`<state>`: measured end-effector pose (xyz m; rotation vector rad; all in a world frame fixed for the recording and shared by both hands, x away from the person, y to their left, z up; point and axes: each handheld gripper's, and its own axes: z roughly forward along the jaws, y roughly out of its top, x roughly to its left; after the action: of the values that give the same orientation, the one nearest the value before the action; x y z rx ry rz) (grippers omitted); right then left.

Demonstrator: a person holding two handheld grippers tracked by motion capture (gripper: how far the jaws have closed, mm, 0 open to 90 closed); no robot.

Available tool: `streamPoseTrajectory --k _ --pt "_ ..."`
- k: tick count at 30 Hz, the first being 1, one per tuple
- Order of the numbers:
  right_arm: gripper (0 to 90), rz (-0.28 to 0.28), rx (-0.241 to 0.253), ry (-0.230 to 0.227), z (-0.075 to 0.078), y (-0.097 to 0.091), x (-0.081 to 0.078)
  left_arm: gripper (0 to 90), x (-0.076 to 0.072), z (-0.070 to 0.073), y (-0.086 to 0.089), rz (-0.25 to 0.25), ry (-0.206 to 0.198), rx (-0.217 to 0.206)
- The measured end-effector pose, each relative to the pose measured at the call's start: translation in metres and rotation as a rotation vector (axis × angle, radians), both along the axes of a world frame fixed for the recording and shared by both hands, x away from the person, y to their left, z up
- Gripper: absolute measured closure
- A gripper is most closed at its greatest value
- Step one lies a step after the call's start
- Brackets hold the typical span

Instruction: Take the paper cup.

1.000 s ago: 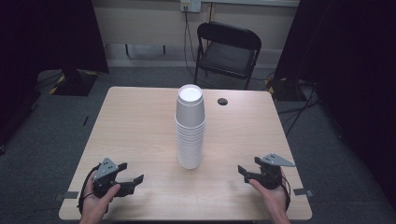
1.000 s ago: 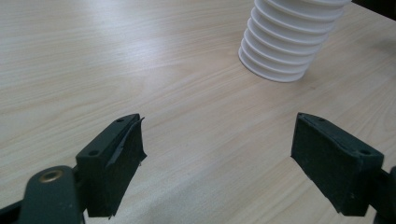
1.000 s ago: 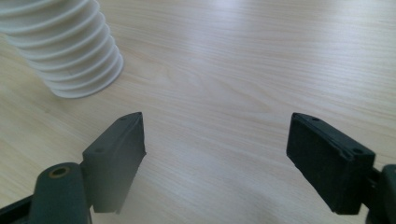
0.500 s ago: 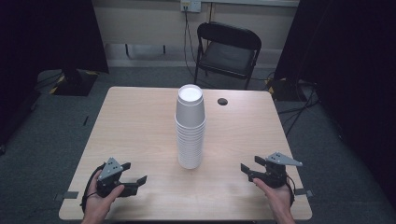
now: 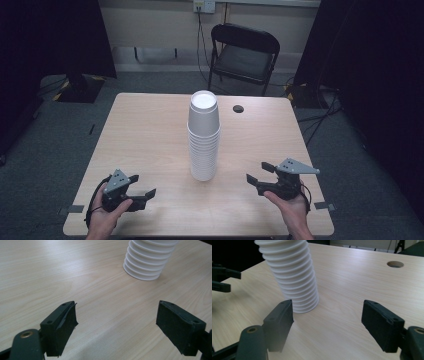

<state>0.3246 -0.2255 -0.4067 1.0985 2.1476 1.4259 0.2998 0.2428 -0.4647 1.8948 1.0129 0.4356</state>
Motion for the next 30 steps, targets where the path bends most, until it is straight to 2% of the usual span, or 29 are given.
streamPoseTrajectory --k 5,6,7,8,12,19,23,30 --pt "18.6 0.035 -0.006 -0.017 0.010 0.009 0.004 15.8 0.001 0.000 -0.002 -0.011 -0.003 -0.005" --pt "18.0 0.048 0.011 -0.029 0.016 0.013 0.006 15.8 0.001 0.000 -0.002 -0.011 0.000 -0.008" --pt "18.0 0.048 0.011 -0.029 0.016 0.013 0.006 15.8 0.001 0.000 -0.002 -0.011 0.000 -0.008" --pt "16.4 0.071 0.018 -0.037 0.023 0.018 0.010 15.8 0.001 0.000 -0.002 -0.013 0.000 -0.011" --pt "14.2 0.101 0.037 -0.060 0.036 0.028 0.017 16.0 0.000 0.001 -0.001 -0.009 -0.004 -0.002" --pt "13.7 0.139 0.061 -0.077 0.053 0.042 0.024 16.0 -0.001 0.001 0.000 -0.010 -0.002 0.003" --pt "13.7 0.180 0.074 -0.110 0.066 0.057 0.025 16.1 -0.001 0.001 -0.001 -0.011 -0.005 0.002" --pt "13.4 0.201 0.084 -0.136 0.088 0.070 0.036 16.1 -0.001 0.001 -0.001 -0.001 -0.005 -0.003"
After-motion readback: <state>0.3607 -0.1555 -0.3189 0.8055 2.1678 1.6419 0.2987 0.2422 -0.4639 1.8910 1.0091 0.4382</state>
